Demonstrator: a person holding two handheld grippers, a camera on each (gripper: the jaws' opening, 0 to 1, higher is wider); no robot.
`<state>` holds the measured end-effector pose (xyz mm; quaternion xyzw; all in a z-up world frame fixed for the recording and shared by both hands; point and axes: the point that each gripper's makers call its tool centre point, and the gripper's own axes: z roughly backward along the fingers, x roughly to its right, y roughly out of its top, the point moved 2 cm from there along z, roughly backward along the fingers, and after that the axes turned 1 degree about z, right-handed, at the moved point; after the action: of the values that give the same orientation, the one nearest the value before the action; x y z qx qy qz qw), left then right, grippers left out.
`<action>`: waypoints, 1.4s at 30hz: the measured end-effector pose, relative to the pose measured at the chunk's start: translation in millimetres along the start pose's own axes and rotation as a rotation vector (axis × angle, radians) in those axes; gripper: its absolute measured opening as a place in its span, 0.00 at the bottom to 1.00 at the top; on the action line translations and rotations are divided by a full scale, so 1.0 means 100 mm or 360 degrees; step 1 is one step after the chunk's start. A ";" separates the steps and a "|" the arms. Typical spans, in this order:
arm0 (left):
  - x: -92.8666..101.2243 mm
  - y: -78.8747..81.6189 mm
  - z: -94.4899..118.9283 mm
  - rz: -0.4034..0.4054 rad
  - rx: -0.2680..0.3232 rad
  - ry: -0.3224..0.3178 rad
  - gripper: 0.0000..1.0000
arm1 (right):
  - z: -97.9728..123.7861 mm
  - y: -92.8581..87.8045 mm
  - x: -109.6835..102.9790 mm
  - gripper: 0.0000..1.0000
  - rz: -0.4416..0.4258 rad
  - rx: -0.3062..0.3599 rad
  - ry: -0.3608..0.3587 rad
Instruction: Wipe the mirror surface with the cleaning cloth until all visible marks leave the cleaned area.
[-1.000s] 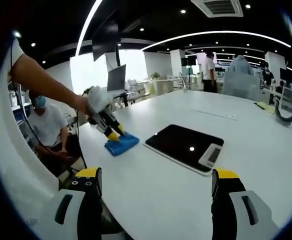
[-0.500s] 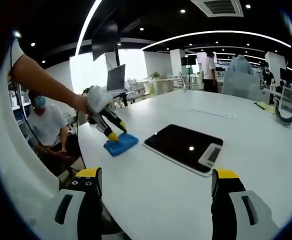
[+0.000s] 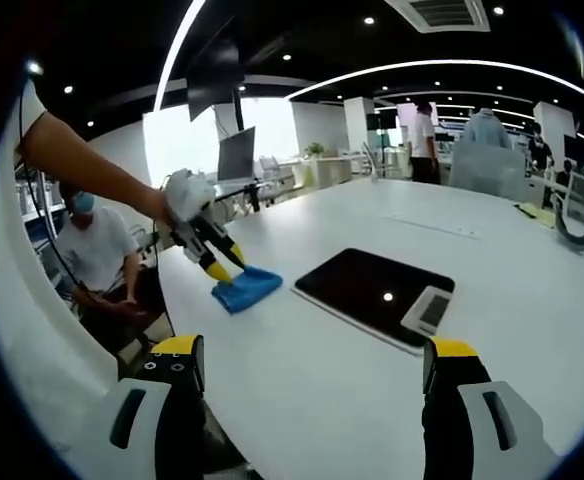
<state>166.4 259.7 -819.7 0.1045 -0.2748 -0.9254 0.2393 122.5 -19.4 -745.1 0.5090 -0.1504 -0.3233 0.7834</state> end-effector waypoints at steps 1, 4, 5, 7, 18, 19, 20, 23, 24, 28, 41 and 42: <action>-0.02 -0.01 0.00 0.0008 -0.0001 0.0010 0.25 | 0.00 0.00 0.00 0.90 0.0000 -0.0001 0.0002; -0.08 -0.03 0.02 0.0031 -0.0017 0.0069 0.27 | 0.00 0.00 -0.01 0.90 -0.0002 0.0003 0.0005; -0.09 -0.03 0.02 0.0029 -0.0012 0.0071 0.27 | 0.00 0.00 -0.01 0.90 -0.0001 0.0003 0.0006; -0.05 0.02 0.05 0.0047 0.0033 0.0051 0.26 | 0.00 0.00 -0.01 0.90 -0.0002 0.0001 0.0007; 0.18 -0.08 0.04 -0.0014 0.0004 -0.0096 0.15 | -0.01 0.00 -0.02 0.90 0.0003 -0.0001 0.0016; 0.19 -0.09 0.04 -0.0029 -0.0009 -0.0096 0.15 | -0.01 0.00 -0.02 0.90 0.0004 -0.0001 0.0017; 0.21 -0.10 0.04 -0.0033 -0.0013 -0.0105 0.15 | -0.02 0.00 -0.02 0.90 0.0005 0.0001 0.0018; 0.24 -0.15 0.04 -0.0041 -0.0035 -0.0125 0.12 | -0.02 -0.01 -0.03 0.90 0.0007 -0.0005 0.0022; 0.24 -0.16 0.04 -0.0052 -0.0047 -0.0123 0.12 | -0.02 -0.01 -0.04 0.90 0.0007 -0.0008 0.0023; 0.24 -0.18 0.04 -0.0062 -0.0055 -0.0114 0.06 | -0.03 -0.02 -0.05 0.90 0.0010 -0.0008 0.0026; 0.20 -0.15 0.14 -0.0034 -0.0049 -0.0084 0.03 | -0.04 0.02 -0.07 0.90 0.0023 -0.0009 0.0037; 0.20 -0.15 0.15 -0.0043 -0.0046 -0.0092 0.03 | -0.04 0.01 -0.08 0.90 0.0023 -0.0010 0.0038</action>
<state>138.2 267.4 -816.6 0.0780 -0.2666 -0.9350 0.2203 119.7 -11.0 -745.0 0.5092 -0.1437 -0.3119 0.7891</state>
